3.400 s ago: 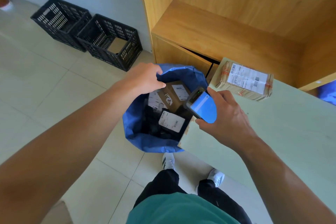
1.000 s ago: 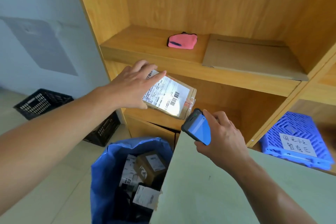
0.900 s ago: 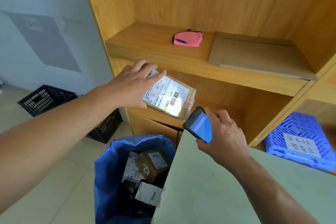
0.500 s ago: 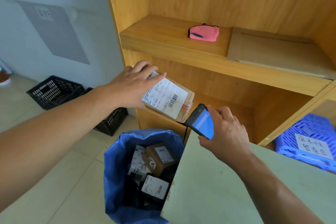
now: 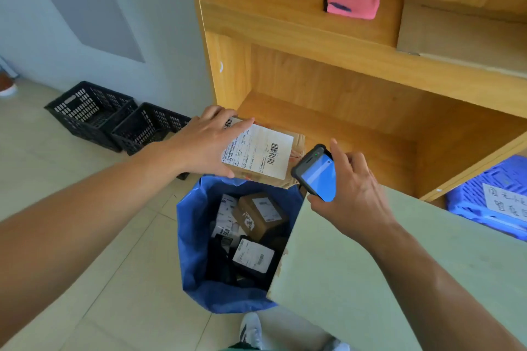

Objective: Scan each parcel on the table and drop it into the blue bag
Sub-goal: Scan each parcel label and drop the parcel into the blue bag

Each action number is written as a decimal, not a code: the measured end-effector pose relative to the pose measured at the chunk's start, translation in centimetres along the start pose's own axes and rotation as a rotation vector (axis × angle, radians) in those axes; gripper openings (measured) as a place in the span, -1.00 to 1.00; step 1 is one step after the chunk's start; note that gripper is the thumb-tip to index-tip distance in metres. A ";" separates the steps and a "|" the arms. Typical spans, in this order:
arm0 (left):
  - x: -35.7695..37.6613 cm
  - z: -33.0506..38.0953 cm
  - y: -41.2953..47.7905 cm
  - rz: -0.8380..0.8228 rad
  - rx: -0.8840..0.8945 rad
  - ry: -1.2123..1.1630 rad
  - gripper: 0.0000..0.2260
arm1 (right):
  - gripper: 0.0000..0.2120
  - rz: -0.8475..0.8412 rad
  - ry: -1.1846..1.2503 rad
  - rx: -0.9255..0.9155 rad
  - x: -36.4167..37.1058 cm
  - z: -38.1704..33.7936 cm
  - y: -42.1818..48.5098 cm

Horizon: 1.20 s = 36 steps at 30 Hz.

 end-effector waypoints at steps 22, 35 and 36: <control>18.9 0.0 -5.3 -0.119 -0.048 -0.148 0.17 | -0.03 -0.225 -0.034 0.052 10.2 -2.1 -1.5; 13.6 0.8 -3.6 -0.015 -0.066 -0.174 -0.15 | -0.05 -0.206 0.008 0.051 9.0 -1.2 -0.3; 12.6 1.4 -3.2 0.003 -0.059 -0.171 -0.17 | -0.05 -0.197 0.012 0.053 8.5 -0.9 -0.2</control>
Point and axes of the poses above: each hand's wrist, its own y-axis towards the middle knuckle, its own x-axis out of the palm, z = x × y, the point moved 7 cm from there along y, towards the middle knuckle, and after that the axes turned 6 degrees about x, right-handed, at the moved point
